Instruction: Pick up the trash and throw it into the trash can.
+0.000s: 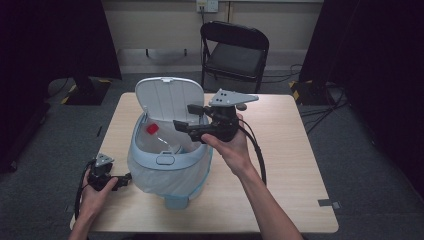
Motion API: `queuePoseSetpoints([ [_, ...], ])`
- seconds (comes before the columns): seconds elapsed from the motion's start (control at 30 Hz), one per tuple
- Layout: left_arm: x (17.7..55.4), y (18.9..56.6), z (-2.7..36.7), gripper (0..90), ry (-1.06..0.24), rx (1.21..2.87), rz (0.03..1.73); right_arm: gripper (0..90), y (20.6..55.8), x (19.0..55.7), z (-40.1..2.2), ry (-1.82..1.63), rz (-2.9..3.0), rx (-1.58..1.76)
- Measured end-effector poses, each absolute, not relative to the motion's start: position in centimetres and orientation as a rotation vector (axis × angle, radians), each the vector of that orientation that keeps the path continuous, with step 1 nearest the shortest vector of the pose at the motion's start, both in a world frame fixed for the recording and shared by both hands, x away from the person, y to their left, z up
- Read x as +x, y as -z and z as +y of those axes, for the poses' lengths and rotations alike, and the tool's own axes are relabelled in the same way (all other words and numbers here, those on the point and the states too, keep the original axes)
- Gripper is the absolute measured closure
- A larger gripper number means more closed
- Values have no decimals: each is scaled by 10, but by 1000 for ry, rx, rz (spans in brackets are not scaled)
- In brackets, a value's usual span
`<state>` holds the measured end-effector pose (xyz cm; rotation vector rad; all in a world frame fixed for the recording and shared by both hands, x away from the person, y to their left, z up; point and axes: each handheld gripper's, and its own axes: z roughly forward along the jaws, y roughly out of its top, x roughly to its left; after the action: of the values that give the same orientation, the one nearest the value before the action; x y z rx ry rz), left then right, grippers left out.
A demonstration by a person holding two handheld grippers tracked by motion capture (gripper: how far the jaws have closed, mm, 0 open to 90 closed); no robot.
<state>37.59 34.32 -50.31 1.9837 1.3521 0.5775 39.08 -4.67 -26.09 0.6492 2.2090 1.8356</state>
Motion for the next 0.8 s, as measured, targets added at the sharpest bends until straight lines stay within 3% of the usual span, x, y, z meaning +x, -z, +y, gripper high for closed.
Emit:
queuePoseSetpoints([
  [0.47, 376, 503, 343, 73, -578, 1984, 1352, 352, 269, 402, -87, -1751, 2173, 763],
  [0.8, 376, 503, 343, 73, -577, 1984, 1352, 279, 273, 421, -105, -1622, 2139, 905],
])
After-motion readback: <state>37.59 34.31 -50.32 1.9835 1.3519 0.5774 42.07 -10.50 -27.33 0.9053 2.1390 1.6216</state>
